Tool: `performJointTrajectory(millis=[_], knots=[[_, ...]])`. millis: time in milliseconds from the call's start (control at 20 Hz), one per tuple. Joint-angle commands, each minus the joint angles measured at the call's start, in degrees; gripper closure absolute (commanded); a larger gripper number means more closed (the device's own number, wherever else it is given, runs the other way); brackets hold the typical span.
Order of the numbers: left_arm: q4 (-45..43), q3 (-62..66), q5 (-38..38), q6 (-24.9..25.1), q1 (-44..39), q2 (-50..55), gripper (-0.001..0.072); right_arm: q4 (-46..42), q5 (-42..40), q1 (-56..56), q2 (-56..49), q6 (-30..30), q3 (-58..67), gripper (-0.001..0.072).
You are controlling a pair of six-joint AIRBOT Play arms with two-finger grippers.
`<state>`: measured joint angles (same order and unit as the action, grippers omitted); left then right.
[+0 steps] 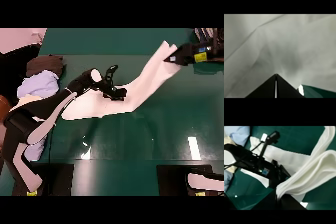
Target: Fold the shirts.
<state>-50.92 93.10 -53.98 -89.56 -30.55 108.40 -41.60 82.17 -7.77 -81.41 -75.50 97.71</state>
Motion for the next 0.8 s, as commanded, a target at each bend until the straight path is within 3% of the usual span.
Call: performJointTrajectory(millis=[0,150,300,450,700,750], knots=[[0.33,0.83,0.98,0.92,-0.70,1.57,0.0679,0.11,-1.57,-6.45,-1.03,-2.05,4.48,0.0700],[-0.11,2.73,-1.22,3.02,0.44,1.18,0.0680,0.13,-2.08,-10.84,-3.78,-2.05,7.61,0.0700],[-1.22,8.11,-9.86,3.04,5.90,0.48,0.0680,1.68,-3.52,-15.65,-7.08,-2.01,10.88,0.0699],[-8.15,11.56,-14.95,3.04,14.45,-5.11,0.0680,8.52,-8.96,-21.70,-11.06,-0.39,12.41,0.0699],[-19.39,11.78,-17.29,3.04,31.47,-20.35,0.0679,11.13,-18.62,-35.69,-22.93,3.10,18.84,0.0691],[-19.41,11.78,-17.46,3.04,34.45,-22.60,0.0679,11.21,-20.24,-38.12,-25.77,3.50,20.00,0.0557]])
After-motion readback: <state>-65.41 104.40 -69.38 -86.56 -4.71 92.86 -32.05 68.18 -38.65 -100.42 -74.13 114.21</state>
